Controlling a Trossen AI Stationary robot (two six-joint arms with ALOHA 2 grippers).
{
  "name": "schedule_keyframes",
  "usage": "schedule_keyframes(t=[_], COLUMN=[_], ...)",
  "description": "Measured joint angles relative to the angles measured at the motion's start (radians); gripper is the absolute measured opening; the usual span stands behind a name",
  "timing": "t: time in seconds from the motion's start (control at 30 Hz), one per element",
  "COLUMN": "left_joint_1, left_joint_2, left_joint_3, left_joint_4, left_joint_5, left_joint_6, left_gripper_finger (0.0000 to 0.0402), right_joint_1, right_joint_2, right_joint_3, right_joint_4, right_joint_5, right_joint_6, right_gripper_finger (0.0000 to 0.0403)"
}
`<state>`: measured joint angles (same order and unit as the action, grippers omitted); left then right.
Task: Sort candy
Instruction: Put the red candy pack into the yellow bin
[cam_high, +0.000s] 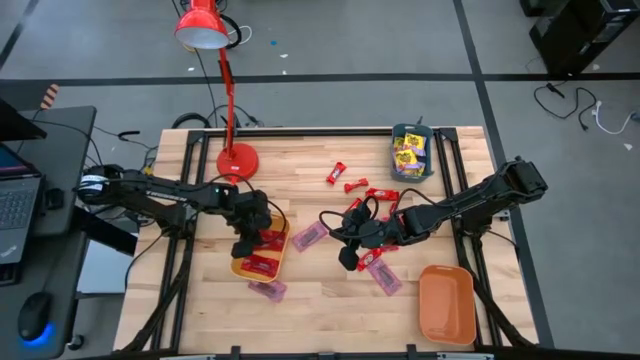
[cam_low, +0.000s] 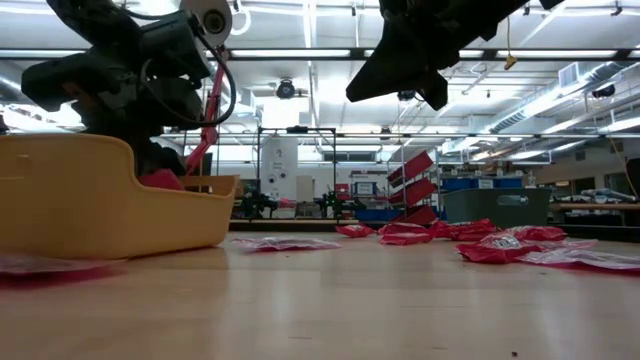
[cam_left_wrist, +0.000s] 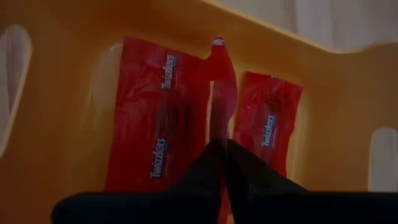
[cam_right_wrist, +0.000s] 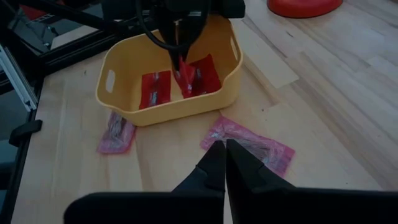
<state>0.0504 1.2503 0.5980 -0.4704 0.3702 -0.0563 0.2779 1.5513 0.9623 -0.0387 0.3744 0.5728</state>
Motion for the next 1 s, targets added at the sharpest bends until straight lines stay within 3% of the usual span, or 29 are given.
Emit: schedule_keyframes(t=[0.23,0.4,0.77,1.0], left_joint_1=[0.0,0.0,0.0,0.0], left_joint_2=[0.0,0.0,-0.001,-0.001], left_joint_3=[0.0,0.0,0.0,0.026], left_joint_4=[0.007,0.007,0.005,-0.029], left_joint_5=[0.0,0.0,0.023,0.031], left_joint_6=[-0.004,-0.027,-0.029,-0.03], left_gripper_finger=[0.0068,0.0099,0.0111,0.0136], right_joint_1=[0.0,0.0,-0.021,-0.026], right_joint_2=[0.0,0.01,0.153,0.166], right_joint_3=[0.0,0.0,0.0,-0.001], right_joint_4=[0.0,0.004,0.166,0.21], right_joint_5=[0.002,0.064,0.07,0.051], right_joint_6=[0.0,0.003,-0.026,-0.034], right_gripper_finger=[0.0001,0.0001,0.0001,0.0001])
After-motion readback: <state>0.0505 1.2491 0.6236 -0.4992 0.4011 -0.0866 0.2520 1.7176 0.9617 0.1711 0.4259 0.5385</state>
